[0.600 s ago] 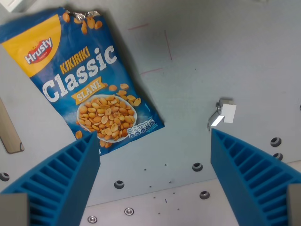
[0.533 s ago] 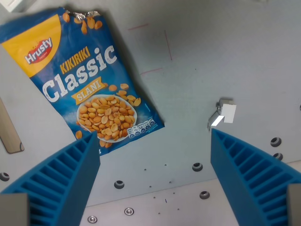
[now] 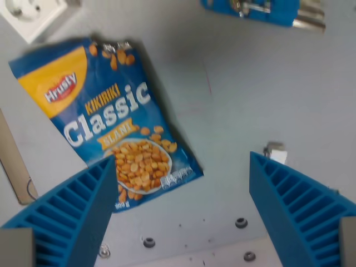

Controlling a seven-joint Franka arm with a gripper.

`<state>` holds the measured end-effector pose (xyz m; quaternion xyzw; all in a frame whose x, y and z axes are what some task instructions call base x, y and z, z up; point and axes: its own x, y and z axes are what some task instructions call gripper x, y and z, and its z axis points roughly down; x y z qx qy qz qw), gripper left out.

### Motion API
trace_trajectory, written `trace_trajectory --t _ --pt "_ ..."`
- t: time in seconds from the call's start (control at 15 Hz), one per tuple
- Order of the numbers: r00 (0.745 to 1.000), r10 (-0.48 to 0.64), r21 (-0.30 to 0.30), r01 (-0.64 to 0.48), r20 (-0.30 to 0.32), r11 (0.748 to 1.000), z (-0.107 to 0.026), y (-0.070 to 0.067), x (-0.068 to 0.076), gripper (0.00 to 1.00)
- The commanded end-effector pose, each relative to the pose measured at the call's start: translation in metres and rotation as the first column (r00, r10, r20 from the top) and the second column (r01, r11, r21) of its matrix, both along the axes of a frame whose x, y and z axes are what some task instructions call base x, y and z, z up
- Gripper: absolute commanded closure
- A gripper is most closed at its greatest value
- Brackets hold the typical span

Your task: Move in base positive x

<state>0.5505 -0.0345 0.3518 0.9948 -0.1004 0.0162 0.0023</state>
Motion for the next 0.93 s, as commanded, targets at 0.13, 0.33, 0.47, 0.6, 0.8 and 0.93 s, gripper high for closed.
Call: trace_trajectory --t 0.13,0.33,0.47,0.6,0.8,0.93 --pt "0.999 -0.012 0.004 0.012 -0.033 1.000 0.003 0.005 0.026 0.00" --pt "0.999 -0.012 0.004 0.012 -0.033 1.000 0.001 0.007 0.042 0.00" --pt "0.999 -0.012 0.004 0.012 -0.033 1.000 0.001 0.009 0.053 0.00" --pt "0.999 -0.012 0.004 0.012 -0.033 1.000 0.000 0.010 0.063 0.00" --pt "0.999 -0.012 0.004 0.012 -0.033 1.000 -0.002 0.013 0.079 0.00" --pt "0.999 -0.012 0.004 0.012 -0.033 1.000 -0.003 0.015 0.090 0.00"
